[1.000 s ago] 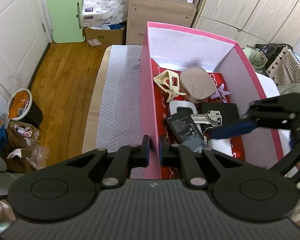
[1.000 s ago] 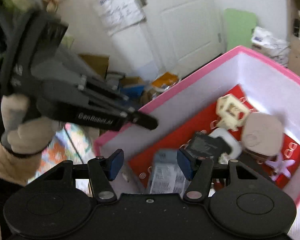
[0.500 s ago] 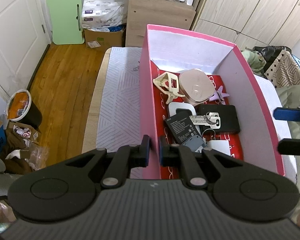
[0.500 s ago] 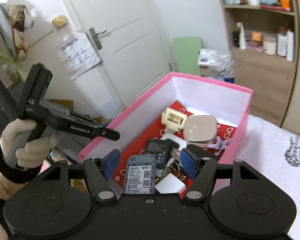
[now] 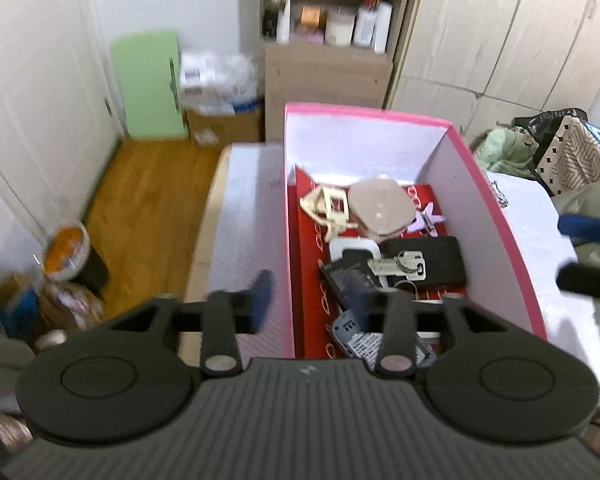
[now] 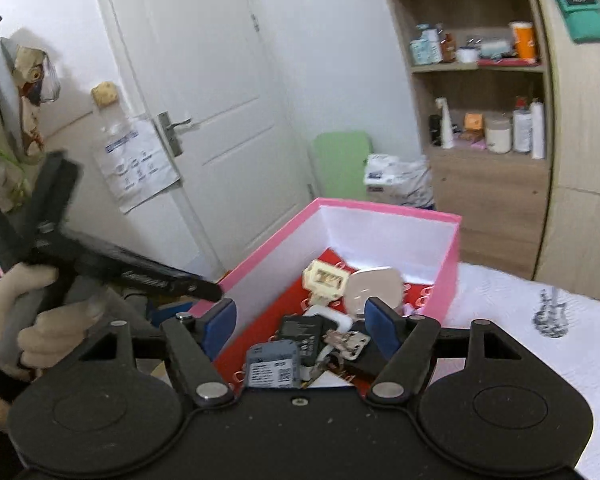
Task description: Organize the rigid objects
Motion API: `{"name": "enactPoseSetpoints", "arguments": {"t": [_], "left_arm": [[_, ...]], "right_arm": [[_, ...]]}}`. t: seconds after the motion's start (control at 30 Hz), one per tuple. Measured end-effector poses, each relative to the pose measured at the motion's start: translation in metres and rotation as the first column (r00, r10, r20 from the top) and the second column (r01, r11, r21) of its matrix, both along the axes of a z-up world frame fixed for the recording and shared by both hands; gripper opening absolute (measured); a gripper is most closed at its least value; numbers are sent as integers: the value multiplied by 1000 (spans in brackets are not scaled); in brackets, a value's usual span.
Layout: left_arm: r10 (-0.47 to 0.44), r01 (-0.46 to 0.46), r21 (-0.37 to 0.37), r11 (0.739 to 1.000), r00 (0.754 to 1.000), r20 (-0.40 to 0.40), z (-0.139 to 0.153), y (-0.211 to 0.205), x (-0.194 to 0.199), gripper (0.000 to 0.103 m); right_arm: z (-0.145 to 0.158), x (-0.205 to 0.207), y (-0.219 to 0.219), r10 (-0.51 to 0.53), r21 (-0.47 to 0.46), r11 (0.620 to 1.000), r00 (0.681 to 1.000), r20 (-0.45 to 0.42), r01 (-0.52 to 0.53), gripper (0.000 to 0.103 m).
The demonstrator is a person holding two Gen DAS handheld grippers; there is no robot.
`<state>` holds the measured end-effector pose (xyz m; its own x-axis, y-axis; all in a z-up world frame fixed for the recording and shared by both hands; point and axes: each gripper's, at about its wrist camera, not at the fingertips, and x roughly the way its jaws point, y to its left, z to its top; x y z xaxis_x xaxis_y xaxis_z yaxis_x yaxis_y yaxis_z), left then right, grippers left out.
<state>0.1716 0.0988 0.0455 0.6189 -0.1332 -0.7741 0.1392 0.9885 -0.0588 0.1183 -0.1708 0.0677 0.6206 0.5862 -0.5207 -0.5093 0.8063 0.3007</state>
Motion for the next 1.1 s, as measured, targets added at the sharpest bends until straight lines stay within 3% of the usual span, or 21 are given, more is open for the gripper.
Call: {"name": "enactPoseSetpoints", "arguments": {"t": [0.07, 0.17, 0.33, 0.47, 0.57, 0.63, 0.7, 0.9, 1.1], "left_arm": [[-3, 1, 33, 999, 999, 46, 7, -7, -13, 56], [-24, 22, 25, 999, 998, 60, 14, -14, -28, 63], [-99, 99, -19, 995, 995, 19, 17, -27, -44, 80], [-110, 108, -37, 993, 993, -47, 7, -33, -52, 80], [-104, 103, -30, 994, 994, -31, 7, -38, -65, 84], [-97, 96, -38, 995, 995, -16, 8, -40, -73, 97], [-80, 79, -59, 995, 997, -10, 8, -41, -79, 102], [-47, 42, -70, 997, 997, -64, 3, -51, -89, 102], [-74, 71, -55, 996, 995, -64, -3, -71, -100, 102]], "right_arm": [[1, -2, -2, -26, -20, 999, 999, 28, 27, 77], [1, 0, -8, -87, -22, 996, 996, 22, 88, 77], [7, -8, -12, -91, 5, 996, 996, 24, 91, 77], [18, -23, -13, -101, -2, 995, 993, 62, 102, 77], [24, -35, -17, -131, -10, 991, 988, 85, 133, 85], [27, -43, -22, -157, -12, 987, 983, 97, 159, 92], [27, -50, -25, -187, -15, 982, 978, 91, 189, 98], [28, -65, -36, -329, -44, 944, 944, -12, 328, 102], [26, -84, -40, -317, -55, 948, 946, -72, 313, 101]]}}
